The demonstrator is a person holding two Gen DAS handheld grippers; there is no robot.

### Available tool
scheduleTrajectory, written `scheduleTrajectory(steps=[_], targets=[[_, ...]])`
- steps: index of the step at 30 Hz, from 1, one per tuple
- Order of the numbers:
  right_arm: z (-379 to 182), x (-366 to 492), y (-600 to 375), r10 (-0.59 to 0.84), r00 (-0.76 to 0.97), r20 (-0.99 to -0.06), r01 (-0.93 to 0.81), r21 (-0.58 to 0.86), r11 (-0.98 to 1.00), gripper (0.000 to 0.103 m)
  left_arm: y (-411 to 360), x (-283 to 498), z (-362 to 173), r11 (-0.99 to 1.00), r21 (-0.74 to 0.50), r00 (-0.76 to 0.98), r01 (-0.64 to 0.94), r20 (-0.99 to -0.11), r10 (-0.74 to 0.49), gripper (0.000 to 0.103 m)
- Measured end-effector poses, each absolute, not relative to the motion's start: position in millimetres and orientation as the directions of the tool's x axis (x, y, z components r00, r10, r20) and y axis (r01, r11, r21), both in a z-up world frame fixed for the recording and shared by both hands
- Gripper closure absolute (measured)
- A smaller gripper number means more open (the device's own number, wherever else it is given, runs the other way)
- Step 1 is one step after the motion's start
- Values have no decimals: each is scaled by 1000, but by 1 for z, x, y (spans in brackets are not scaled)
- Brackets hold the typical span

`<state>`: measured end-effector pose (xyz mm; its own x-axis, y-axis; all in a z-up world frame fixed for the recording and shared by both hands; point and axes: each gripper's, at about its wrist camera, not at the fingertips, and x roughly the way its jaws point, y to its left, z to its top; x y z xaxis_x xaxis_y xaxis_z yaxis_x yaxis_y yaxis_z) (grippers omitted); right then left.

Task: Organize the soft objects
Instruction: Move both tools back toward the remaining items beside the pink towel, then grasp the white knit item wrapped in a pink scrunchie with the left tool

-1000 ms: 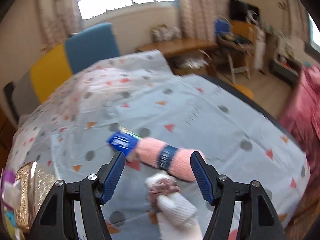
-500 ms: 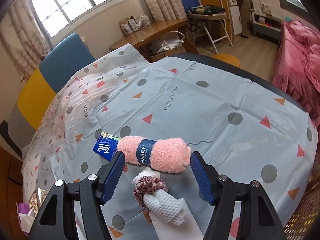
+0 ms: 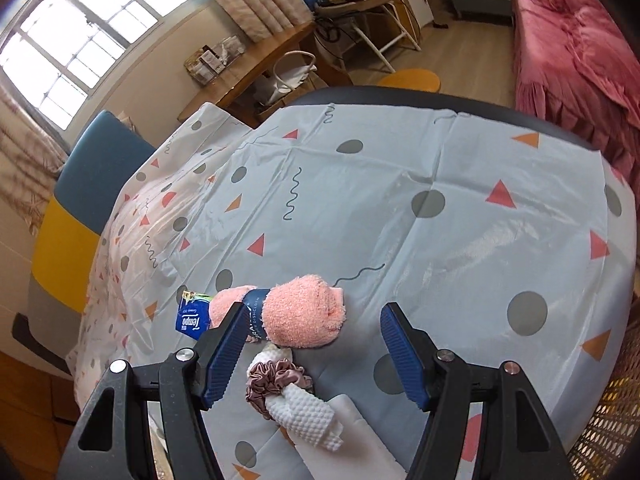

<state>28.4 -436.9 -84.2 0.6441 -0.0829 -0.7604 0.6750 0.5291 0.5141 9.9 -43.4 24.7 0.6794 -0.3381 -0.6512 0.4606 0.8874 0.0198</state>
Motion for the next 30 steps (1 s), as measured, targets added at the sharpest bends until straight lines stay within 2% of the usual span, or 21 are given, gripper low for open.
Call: scheduleTrajectory(steps=[7,11,14,16,18,22,26,30], targets=[[-102,54,-419,108,598,-794,604,535,591,34,-77,9,-2,852,9,603,523,-710,-362,28],[-110,68,-403,142,526,-838,572,472,670,34,-79,10,-8,849,3,586,529,-725,-362,28],[-104,75,-390,345,615,-709,409,660,630,34,-80,12,-10,846,-7,573,533,-733,-367,28],[-94,74,-386,407,667,-624,322,734,599,34,-83,15,-13,844,-9,566,537,-738,-368,28],[-90,71,-388,378,683,-625,331,726,603,34,-89,19,-16,840,-6,557,542,-746,-365,28],[-95,59,-407,235,676,-698,480,660,578,34,-103,29,-24,831,-12,533,557,-762,-368,30],[-98,46,-423,175,689,-704,551,664,505,34,-121,46,-35,827,-26,503,561,-783,-366,38],[-99,47,-430,164,680,-714,571,656,494,34,-144,66,-45,821,-25,486,570,-795,-362,38]])
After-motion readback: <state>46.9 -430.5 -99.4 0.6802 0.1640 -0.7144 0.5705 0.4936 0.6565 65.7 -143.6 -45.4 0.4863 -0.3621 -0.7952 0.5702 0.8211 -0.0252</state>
